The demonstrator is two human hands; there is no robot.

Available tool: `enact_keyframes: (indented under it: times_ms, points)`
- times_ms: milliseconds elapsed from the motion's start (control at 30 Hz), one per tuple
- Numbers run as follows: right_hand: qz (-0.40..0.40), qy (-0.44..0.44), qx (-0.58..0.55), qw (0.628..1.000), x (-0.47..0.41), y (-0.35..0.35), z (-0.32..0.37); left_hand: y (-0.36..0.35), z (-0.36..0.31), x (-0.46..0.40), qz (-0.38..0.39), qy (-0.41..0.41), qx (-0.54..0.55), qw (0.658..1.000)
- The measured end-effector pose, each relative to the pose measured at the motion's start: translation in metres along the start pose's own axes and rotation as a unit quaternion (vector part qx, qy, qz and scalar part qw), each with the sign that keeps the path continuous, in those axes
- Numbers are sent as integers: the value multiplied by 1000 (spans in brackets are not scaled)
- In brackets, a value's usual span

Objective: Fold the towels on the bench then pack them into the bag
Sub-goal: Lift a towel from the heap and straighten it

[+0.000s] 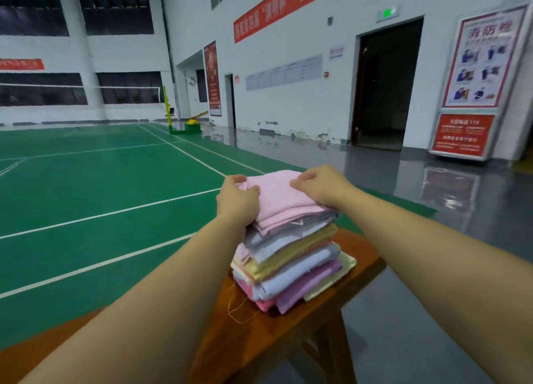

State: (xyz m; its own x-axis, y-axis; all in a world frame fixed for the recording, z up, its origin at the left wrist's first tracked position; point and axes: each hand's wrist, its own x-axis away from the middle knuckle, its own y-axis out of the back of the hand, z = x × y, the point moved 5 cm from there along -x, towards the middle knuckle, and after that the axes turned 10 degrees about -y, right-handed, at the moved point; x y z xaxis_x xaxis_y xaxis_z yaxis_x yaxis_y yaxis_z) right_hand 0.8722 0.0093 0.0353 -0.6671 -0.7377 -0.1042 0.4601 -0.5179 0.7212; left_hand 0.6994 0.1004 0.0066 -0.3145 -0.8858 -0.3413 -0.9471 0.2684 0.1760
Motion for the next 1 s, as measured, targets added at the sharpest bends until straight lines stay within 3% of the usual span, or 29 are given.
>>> enact_keyframes:
  times_ms: [133, 200, 300, 367, 433, 500, 600, 767, 1000]
  points:
    - [23, -3, -26, 999, -10, -17, -23, -12, 3, -1, 25, 6, -134, 991]
    - [28, -1, 15, 999, -13, -20, -23, -14, -1, 4, 26, -9, -235, 972]
    - [-7, 13, 146, 989, -18, -12, -10, -11, -13, 10, 1, -123, -324, 938]
    - [-57, 48, 211, 975, -14, -4, 11, -14, -20, 5, 30, -188, -350, 917]
    - [-40, 98, 208, 972, -6, -11, 33, -18, -19, -3, 91, -171, -357, 914]
    - [61, 127, 209, 968, 4, -32, 43, -24, -7, -6, 171, -119, -363, 908]
    - [120, 120, 257, 951, 9, -54, 37, -22, 10, -4, 204, -86, -381, 898]
    - [108, 119, 274, 948, 12, -54, 41, -16, 17, -1, 196, -96, -350, 911]
    - [-42, 148, 226, 962, 17, -35, 51, 13, 5, 6, 144, -117, -314, 931]
